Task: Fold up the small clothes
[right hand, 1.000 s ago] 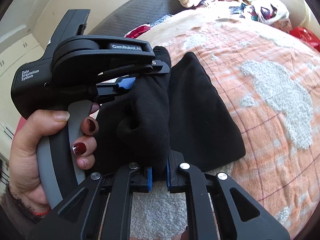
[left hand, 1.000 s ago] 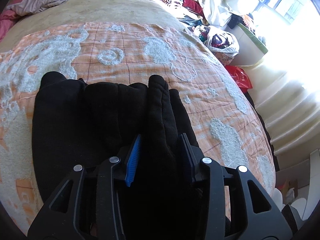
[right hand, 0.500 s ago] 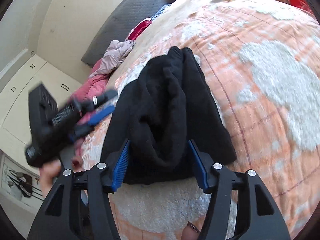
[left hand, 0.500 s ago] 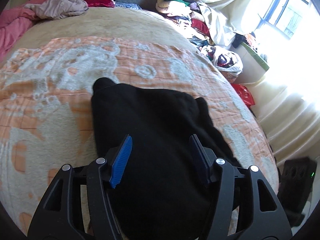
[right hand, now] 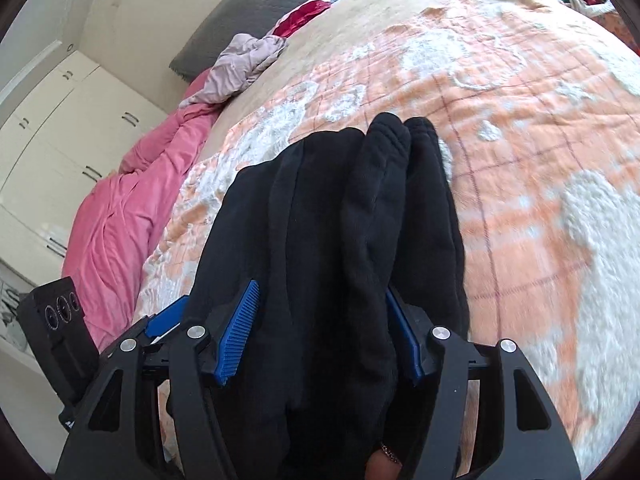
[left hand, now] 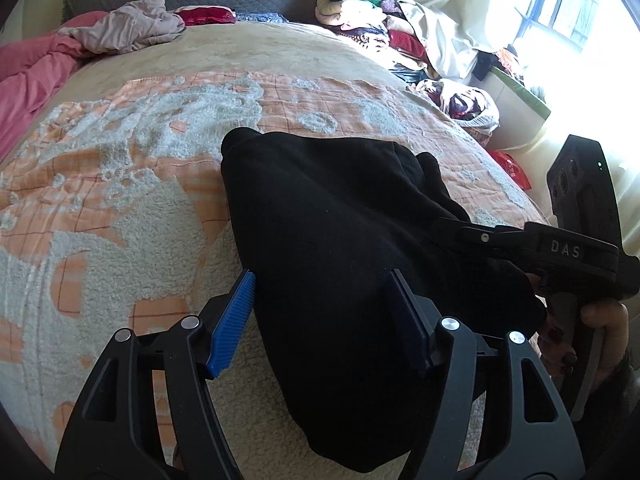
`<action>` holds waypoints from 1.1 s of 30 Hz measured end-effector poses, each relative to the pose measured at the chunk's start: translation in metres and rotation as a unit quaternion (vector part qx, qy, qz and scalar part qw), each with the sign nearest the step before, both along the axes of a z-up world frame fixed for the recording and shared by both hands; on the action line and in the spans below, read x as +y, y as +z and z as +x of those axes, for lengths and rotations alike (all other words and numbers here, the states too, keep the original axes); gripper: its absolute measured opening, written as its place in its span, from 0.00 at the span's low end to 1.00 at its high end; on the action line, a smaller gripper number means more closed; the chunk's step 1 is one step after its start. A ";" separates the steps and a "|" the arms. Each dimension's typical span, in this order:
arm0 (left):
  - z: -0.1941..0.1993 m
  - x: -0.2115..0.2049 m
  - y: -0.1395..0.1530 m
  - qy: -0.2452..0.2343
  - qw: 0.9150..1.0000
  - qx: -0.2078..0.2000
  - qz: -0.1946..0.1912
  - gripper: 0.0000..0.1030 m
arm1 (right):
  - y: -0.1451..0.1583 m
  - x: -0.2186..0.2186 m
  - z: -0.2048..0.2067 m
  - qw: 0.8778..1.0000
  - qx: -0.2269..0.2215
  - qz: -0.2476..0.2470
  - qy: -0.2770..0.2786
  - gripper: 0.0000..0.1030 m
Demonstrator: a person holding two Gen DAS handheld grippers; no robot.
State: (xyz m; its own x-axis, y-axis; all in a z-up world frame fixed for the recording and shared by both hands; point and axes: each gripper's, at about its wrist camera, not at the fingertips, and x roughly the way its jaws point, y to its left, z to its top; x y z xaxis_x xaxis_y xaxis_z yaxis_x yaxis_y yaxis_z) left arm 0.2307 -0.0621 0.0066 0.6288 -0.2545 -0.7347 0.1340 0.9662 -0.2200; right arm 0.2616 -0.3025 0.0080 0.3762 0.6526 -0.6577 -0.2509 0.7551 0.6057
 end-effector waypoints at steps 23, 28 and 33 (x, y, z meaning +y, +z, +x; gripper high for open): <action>-0.003 -0.013 -0.012 -0.018 0.999 0.026 -0.011 0.62 | -0.012 -0.026 -0.004 0.998 -0.029 -0.041 -0.031 0.41; -0.008 -0.011 -0.010 -0.016 1.000 0.023 -0.011 0.62 | -0.003 -0.040 -0.023 0.998 -0.028 -0.042 -0.038 0.46; -0.014 -0.010 -0.006 -0.016 1.000 0.021 -0.009 0.62 | 0.001 -0.039 -0.041 0.997 -0.032 -0.060 -0.034 0.44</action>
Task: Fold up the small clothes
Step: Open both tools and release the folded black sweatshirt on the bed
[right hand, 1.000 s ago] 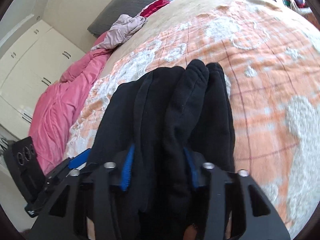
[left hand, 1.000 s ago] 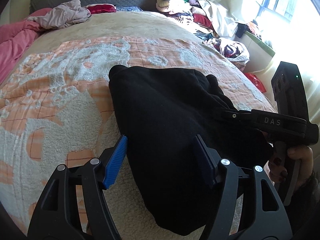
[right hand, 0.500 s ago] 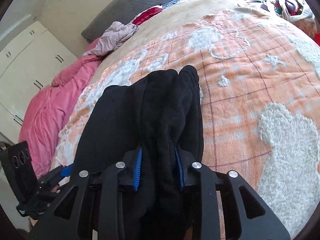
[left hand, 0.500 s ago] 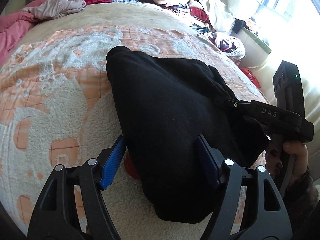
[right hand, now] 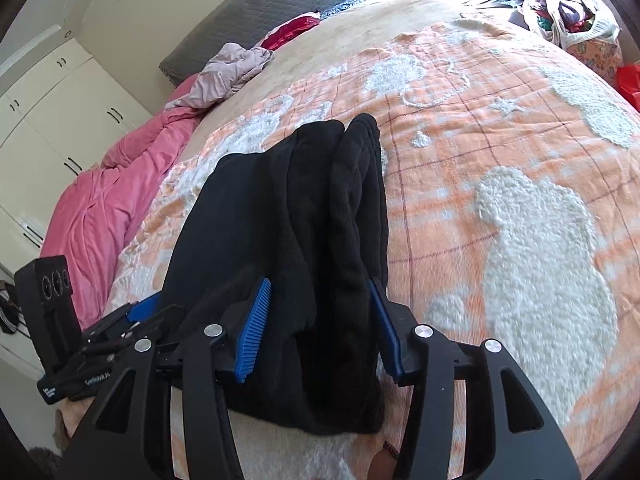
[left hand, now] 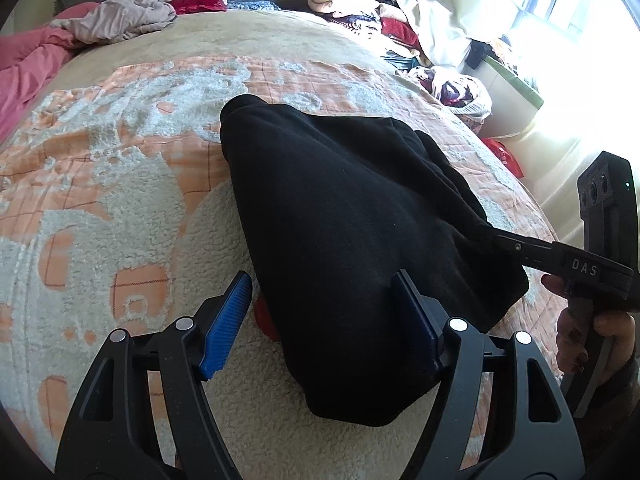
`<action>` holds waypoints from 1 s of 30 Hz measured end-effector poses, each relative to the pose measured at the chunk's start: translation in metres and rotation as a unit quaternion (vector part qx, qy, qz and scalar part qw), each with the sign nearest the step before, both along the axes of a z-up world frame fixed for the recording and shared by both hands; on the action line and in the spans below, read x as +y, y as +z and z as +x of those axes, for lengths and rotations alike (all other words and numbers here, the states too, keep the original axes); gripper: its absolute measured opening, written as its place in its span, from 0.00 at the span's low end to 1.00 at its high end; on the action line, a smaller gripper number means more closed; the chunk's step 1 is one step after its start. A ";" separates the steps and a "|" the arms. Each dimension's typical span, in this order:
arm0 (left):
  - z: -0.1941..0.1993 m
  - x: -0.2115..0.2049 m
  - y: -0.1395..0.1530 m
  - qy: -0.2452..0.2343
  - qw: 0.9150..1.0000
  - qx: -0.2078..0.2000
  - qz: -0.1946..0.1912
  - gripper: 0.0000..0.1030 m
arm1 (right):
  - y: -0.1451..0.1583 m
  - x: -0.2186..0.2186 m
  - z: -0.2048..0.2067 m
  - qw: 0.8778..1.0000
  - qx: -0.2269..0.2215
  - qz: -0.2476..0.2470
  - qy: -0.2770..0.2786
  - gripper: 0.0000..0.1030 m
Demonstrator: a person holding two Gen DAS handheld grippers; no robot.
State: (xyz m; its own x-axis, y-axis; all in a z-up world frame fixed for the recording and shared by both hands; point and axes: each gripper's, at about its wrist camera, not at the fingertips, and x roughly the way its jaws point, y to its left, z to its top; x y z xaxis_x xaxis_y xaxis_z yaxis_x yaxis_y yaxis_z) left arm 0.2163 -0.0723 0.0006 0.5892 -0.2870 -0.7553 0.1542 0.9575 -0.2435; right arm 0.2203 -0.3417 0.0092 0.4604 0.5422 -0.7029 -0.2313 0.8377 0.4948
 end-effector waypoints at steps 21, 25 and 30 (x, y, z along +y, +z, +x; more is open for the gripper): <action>-0.035 0.000 0.018 0.001 1.000 -0.021 0.009 0.68 | 0.030 0.006 -0.082 0.972 -0.156 -0.146 -0.097 0.92; -0.055 0.001 0.029 0.002 0.999 -0.044 0.003 0.74 | 0.043 0.002 -0.105 0.966 -0.192 -0.137 -0.108 0.96; -0.076 0.005 0.038 0.003 0.998 -0.060 0.002 0.86 | 0.054 0.001 -0.128 0.964 -0.209 -0.118 -0.115 0.96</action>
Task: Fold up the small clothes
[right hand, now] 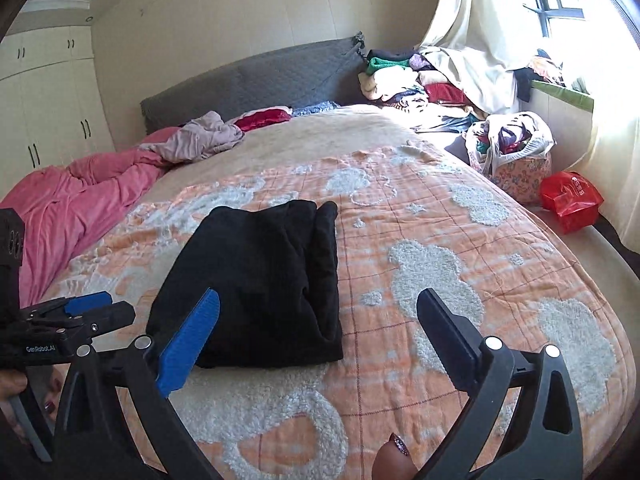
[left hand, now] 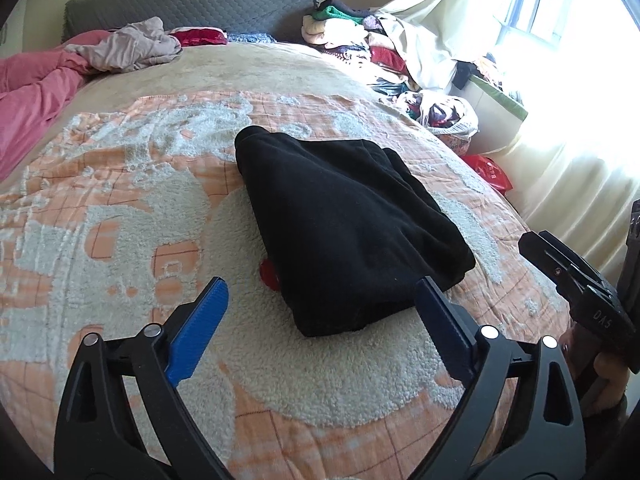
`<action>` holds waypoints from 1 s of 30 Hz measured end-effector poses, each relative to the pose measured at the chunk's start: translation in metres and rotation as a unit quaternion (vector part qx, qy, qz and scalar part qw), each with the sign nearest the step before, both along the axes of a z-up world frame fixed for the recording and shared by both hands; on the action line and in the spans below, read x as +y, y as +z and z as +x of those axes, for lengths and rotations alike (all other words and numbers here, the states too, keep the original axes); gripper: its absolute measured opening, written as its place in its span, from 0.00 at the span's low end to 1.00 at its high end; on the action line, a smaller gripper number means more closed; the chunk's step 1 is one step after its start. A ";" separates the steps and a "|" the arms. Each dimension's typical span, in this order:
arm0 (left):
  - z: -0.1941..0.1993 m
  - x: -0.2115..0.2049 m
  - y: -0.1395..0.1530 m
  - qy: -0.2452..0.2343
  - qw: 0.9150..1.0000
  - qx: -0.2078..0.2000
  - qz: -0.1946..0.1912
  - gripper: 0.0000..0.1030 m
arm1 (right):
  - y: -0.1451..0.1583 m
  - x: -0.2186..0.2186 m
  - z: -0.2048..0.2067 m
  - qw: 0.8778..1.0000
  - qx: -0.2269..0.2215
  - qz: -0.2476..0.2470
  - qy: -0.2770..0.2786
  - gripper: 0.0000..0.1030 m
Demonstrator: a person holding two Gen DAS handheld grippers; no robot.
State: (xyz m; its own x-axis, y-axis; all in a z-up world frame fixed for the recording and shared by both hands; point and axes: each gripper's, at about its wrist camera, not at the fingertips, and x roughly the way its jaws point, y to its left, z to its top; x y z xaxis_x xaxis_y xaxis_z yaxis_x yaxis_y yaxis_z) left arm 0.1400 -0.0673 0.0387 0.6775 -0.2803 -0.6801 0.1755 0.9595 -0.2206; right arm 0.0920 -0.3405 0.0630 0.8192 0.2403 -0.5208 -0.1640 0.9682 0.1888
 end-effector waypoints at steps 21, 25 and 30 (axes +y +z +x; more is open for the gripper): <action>-0.055 0.020 -0.012 0.019 0.999 -0.018 0.023 0.91 | 0.000 0.026 -0.070 0.999 -0.011 -0.041 0.005 0.96; -0.062 0.022 -0.019 0.021 0.999 -0.012 0.027 0.91 | -0.016 0.028 -0.078 0.999 0.001 -0.050 -0.006 0.96; -0.068 0.022 -0.032 0.021 0.999 -0.003 0.030 0.91 | -0.042 0.031 -0.085 0.999 0.023 -0.048 -0.007 0.96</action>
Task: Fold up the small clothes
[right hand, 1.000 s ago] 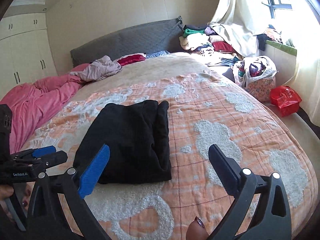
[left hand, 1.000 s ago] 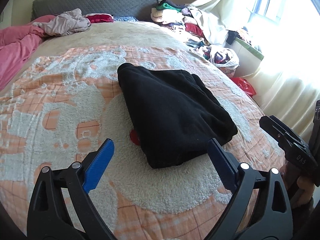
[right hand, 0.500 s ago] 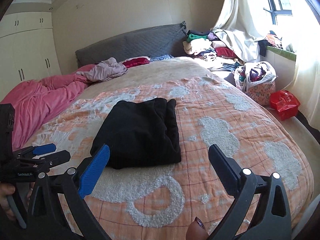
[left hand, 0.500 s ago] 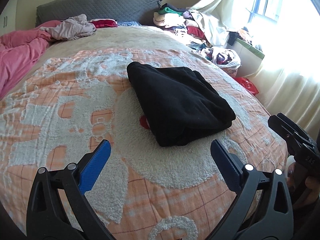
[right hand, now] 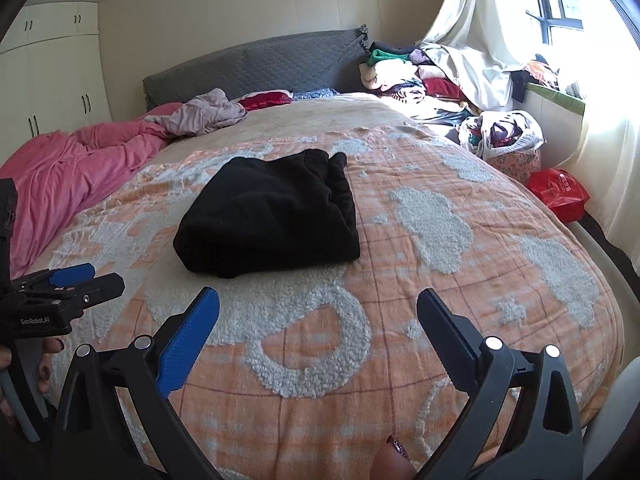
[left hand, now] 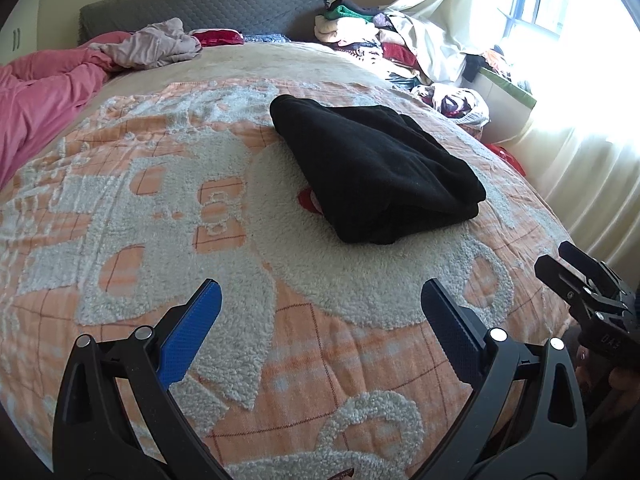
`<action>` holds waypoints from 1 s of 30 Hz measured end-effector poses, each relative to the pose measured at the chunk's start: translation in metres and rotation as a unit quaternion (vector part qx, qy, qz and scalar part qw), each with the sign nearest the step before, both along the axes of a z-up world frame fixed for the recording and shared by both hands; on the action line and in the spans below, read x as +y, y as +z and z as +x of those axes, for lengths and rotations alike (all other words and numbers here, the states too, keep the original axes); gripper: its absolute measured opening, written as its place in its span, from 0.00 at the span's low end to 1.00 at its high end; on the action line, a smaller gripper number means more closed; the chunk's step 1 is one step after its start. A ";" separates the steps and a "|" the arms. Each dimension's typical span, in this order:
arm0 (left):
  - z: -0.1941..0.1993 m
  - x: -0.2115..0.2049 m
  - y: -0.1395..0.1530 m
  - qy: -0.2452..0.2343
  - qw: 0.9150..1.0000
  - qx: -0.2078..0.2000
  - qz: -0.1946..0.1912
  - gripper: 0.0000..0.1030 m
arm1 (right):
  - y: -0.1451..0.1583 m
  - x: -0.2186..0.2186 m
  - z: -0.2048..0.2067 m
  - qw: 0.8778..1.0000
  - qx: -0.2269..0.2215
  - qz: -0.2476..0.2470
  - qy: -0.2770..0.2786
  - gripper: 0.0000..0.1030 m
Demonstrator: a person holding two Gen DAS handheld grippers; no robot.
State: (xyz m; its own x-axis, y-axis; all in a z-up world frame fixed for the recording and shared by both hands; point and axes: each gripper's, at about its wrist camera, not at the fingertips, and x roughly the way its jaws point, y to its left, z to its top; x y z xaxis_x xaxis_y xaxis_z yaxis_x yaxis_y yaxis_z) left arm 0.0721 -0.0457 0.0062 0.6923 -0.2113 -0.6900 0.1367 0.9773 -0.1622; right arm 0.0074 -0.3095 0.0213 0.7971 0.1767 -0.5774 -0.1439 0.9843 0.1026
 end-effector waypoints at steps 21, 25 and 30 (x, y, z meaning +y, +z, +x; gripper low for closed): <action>-0.004 0.003 -0.013 0.015 1.000 0.011 -0.005 0.91 | -0.027 0.005 0.006 1.000 0.023 -0.010 0.004 0.96; -0.004 0.003 -0.012 0.017 1.000 0.012 -0.003 0.91 | -0.027 0.005 0.006 1.000 0.023 -0.012 0.001 0.96; -0.005 0.004 -0.013 0.020 1.000 0.013 -0.002 0.91 | -0.027 0.005 0.006 1.000 0.023 -0.011 -0.002 0.96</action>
